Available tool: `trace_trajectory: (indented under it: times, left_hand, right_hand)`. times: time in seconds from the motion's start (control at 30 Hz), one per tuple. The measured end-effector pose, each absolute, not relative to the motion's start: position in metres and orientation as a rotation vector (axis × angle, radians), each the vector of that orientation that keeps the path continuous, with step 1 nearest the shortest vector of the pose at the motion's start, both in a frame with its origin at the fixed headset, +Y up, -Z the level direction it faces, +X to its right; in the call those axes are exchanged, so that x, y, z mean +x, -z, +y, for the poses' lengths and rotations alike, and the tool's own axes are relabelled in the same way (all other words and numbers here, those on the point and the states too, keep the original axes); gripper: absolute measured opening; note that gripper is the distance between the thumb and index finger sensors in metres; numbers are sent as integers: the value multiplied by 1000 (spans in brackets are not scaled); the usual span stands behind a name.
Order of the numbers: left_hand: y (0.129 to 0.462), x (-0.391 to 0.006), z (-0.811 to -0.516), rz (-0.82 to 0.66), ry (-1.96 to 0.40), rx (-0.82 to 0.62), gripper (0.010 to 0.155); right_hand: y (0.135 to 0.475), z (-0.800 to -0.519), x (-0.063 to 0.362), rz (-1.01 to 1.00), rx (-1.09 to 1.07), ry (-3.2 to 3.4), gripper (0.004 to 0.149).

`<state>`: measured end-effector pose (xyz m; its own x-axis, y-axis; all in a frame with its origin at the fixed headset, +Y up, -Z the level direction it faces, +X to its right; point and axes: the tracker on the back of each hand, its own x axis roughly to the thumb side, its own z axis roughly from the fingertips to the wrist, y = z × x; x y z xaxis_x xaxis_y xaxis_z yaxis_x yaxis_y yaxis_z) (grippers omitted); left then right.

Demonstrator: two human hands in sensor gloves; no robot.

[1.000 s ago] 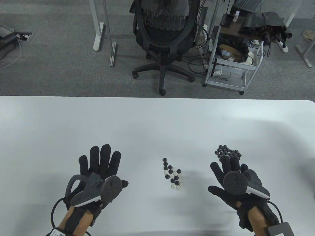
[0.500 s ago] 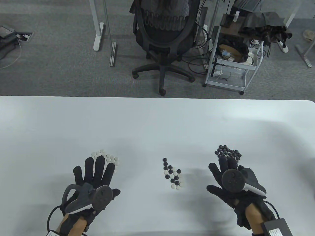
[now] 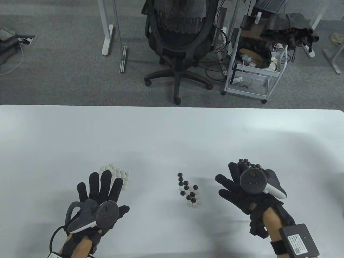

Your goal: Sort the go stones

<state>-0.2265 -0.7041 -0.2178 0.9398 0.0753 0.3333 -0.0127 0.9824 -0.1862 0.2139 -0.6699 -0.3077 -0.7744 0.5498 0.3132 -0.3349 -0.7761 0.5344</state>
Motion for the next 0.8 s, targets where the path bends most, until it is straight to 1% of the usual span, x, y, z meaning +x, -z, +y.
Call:
trace_trajectory:
  times: [0.07,0.1,0.17,0.23,0.27,0.37,0.4,0.47,0.67,0.8]
  left_hand:
    - [218,-227,-704,-346,-50,-180,81]
    - [218,-228,-703,-346,-51,-180,81]
    - [218,-228,-703,-344,-51,-184,81]
    - [218,-228,-703,-344,-51,-185,81]
    - [217,-228,-703,-344,-54,-186,81]
    - [217,-229,-703,-345,-58,-183,81]
    - [217,-229,-703,-345,-61,-182,80]
    - [217,-229,-704,-350,-71,-184,79]
    - [216,-227,-703,-370,-69,-180,80]
    - [217,-229,-702,-369,-69,-177,79]
  right_hand:
    - [322,-655,197,663,660,-2511,70]
    - [333,-648,182,697,664,-2549,69]
    - [346,-646,162,774,656,-2579,68]
    - [359,-650,140,885,637,-2587,67]
    - [367,-657,126,949,624,-2591,66]
    - [382,-677,102,1057,580,-2605,65]
    - [388,-691,91,1108,556,-2608,64]
    - [395,-705,81,1146,530,-2599,64]
    - [406,-741,68,1216,475,-2585,63]
    - [413,-750,76,1223,422,-2618,62]
